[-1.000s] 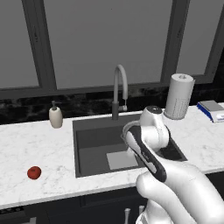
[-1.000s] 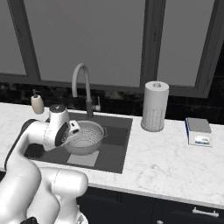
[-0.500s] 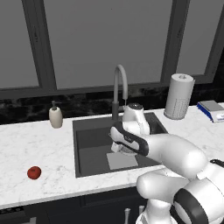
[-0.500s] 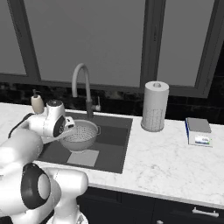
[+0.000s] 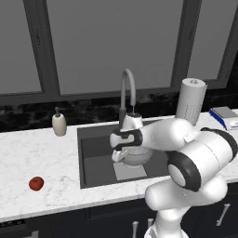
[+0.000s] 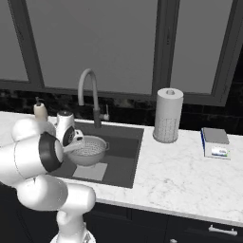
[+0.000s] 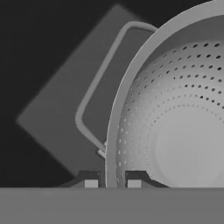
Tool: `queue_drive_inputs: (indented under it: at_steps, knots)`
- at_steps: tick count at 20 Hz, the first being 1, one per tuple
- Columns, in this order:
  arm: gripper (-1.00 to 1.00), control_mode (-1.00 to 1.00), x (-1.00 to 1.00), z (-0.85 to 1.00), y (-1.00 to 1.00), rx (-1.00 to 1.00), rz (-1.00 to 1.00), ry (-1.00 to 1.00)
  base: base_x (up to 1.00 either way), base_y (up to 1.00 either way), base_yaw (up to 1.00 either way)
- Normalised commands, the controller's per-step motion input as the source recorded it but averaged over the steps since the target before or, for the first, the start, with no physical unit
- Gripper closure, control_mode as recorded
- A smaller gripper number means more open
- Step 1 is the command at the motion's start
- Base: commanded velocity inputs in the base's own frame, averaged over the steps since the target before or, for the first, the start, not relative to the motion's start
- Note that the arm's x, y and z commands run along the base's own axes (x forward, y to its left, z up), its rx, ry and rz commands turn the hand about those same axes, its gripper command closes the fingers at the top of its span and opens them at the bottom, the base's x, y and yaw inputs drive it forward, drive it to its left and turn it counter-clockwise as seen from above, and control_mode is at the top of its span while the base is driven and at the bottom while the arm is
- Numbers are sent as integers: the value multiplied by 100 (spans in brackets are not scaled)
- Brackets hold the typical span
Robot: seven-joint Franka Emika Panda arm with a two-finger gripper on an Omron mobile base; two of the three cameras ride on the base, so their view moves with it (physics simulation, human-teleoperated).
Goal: Put the colander in the sink, put the apple in the colander, and turn on the sink faucet and pour water over the colander.
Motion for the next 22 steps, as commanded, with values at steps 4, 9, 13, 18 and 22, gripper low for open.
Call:
queue_drive_inputs:
  at_steps: [4, 9, 13, 18, 22]
  knots:
    - [100, -100, 26, -55, 0, 0, 0, 0, 0, 0, 0]
    - [100, -100, 18, -57, 1, 0, 0, 0, 0, 0, 0]
    - [100, -100, 13, -40, 2, 0, 0, 0, 0, 0, 0]
    - [100, -100, 33, -25, 6, 0, 0, -3, 0, 0, 0]
    - [100, -100, 51, -18, 15, 0, 0, -2, 0, 0, 0]
